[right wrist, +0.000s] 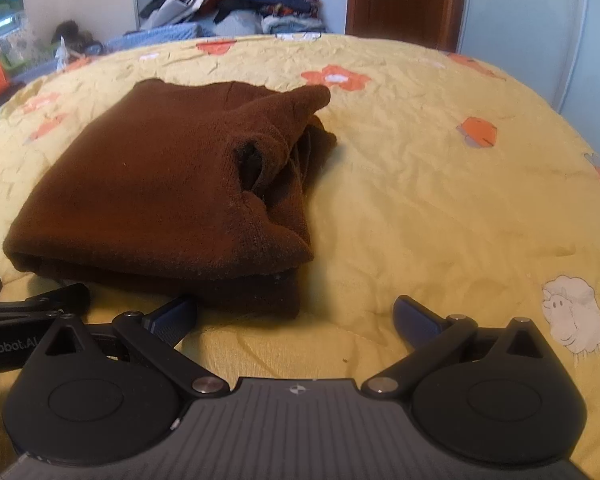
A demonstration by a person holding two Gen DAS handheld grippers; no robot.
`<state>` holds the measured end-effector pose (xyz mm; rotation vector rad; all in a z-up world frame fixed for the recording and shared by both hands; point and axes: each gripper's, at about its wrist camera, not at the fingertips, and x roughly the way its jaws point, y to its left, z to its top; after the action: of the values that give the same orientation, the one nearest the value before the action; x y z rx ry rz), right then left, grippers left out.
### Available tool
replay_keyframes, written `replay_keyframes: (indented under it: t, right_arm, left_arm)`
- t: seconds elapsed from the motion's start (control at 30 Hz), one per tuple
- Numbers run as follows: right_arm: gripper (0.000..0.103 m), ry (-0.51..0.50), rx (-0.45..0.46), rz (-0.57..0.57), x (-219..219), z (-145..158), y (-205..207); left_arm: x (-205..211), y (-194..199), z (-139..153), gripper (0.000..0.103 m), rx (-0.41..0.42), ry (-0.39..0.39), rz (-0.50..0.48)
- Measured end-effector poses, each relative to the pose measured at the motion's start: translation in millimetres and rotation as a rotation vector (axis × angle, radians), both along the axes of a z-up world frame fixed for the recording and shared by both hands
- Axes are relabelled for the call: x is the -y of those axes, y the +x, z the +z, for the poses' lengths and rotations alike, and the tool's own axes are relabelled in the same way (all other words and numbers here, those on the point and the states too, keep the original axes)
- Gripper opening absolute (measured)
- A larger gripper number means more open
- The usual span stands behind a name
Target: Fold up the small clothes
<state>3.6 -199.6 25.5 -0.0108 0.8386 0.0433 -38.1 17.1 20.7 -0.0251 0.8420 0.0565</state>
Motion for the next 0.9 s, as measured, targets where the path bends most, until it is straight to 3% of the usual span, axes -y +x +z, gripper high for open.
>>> replay_keyframes:
  t: [0.9]
  right_arm:
    - [0.103, -0.002, -0.047, 0.007, 1.3, 1.6, 8.0]
  left_arm:
    - [1.7, 5.6, 1.3, 0.103, -0.037, -0.004, 0.02]
